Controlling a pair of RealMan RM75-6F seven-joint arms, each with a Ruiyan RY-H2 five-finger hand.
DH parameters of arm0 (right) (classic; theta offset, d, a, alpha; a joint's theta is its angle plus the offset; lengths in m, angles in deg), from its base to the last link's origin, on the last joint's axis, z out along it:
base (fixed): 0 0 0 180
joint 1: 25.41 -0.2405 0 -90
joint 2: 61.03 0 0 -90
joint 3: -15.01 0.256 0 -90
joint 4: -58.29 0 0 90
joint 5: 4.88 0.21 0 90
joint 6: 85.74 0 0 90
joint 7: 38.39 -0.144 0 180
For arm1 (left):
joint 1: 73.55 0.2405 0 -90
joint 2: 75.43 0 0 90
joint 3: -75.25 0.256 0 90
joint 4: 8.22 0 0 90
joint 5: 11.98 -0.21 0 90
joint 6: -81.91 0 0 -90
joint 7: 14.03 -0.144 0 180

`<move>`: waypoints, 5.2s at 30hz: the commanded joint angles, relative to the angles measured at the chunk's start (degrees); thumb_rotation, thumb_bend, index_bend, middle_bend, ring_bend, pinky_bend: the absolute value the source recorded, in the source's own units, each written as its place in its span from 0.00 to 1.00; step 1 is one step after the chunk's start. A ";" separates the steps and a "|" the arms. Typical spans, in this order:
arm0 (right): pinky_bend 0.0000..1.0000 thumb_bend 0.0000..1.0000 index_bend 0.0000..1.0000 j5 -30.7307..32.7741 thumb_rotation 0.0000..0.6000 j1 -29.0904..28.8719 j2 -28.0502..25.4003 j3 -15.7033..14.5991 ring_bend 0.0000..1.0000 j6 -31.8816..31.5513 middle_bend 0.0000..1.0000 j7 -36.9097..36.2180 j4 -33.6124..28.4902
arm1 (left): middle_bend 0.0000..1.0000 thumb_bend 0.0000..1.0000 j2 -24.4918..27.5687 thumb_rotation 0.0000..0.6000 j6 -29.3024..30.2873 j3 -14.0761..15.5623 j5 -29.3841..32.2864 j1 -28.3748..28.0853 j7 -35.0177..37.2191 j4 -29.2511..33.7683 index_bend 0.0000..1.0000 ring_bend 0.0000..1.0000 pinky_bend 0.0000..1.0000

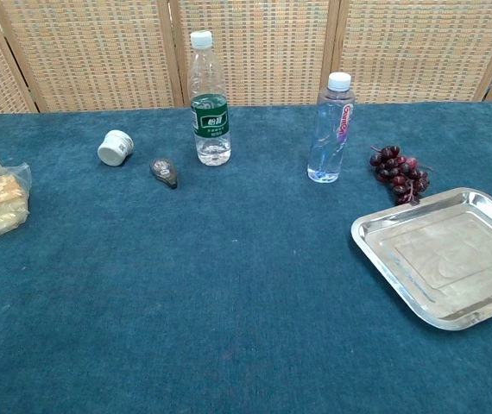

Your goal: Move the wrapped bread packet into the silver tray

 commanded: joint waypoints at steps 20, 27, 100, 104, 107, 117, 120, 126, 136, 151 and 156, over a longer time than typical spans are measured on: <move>0.00 0.00 0.00 0.84 1.00 -0.02 -1.34 0.02 0.00 0.66 0.00 -2.32 -0.47 | 0.49 0.01 4.80 1.00 6.52 -2.74 -4.00 -7.27 -11.92 38.51 0.33 0.27 0.38; 0.00 0.00 0.00 1.78 1.00 0.31 -1.66 0.06 0.00 0.86 0.00 -3.29 -0.21 | 0.25 0.00 -3.59 1.00 -0.29 -3.38 4.20 -12.52 -18.70 36.95 0.18 0.17 0.30; 0.54 0.36 0.52 -24.98 1.00 -59.04 30.37 -5.46 0.45 48.36 0.54 9.34 23.41 | 0.00 0.00 24.15 1.00 35.17 -1.68 14.35 17.65 -24.90 55.10 0.00 0.00 0.00; 0.54 0.40 0.53 -25.36 1.00 -58.33 25.41 -5.89 0.45 43.63 0.55 8.57 21.23 | 0.00 0.00 23.97 1.00 34.88 -1.65 14.21 17.66 -25.40 55.04 0.00 0.00 0.00; 0.54 0.40 0.53 -25.34 1.00 -57.56 21.50 -6.12 0.45 41.82 0.55 9.57 18.85 | 0.00 0.00 23.80 1.00 34.57 -1.62 14.23 17.64 -25.55 54.77 0.00 0.00 0.00; 0.54 0.40 0.53 -21.14 1.00 -48.59 4.61 -11.05 0.45 36.19 0.55 8.98 14.49 | 0.00 0.00 22.99 1.00 33.59 -1.48 14.30 17.36 -26.80 54.60 0.00 0.00 0.00; 0.54 0.40 0.53 -21.58 1.00 -46.13 4.20 -13.91 0.45 35.40 0.55 8.13 18.07 | 0.00 0.00 22.77 1.00 33.41 -1.52 14.52 17.23 -27.38 54.72 0.00 0.00 0.00; 0.47 0.31 0.36 -23.14 1.00 -43.81 5.60 -16.92 0.35 33.74 0.40 5.68 21.79 | 0.00 0.00 22.35 1.00 33.32 -1.54 14.51 17.09 -28.13 54.80 0.00 0.00 0.00; 0.00 0.00 0.00 -15.49 1.00 -39.44 1.64 -11.82 0.00 30.83 0.00 14.55 14.22 | 0.00 0.00 22.49 1.00 32.64 -1.50 14.35 17.20 -27.52 54.67 0.00 0.00 0.00; 0.00 0.00 0.00 -6.47 1.00 -19.02 0.08 -9.96 0.00 5.12 0.00 8.55 6.25 | 0.00 0.00 23.75 1.00 36.66 1.05 7.45 21.05 -23.47 55.36 0.00 0.00 0.00; 0.00 0.00 0.00 -3.88 1.00 -13.59 5.25 -9.72 0.00 0.40 0.00 1.55 11.73 | 0.00 0.00 22.97 1.00 40.41 2.19 3.58 23.02 -23.37 54.21 0.00 0.00 0.00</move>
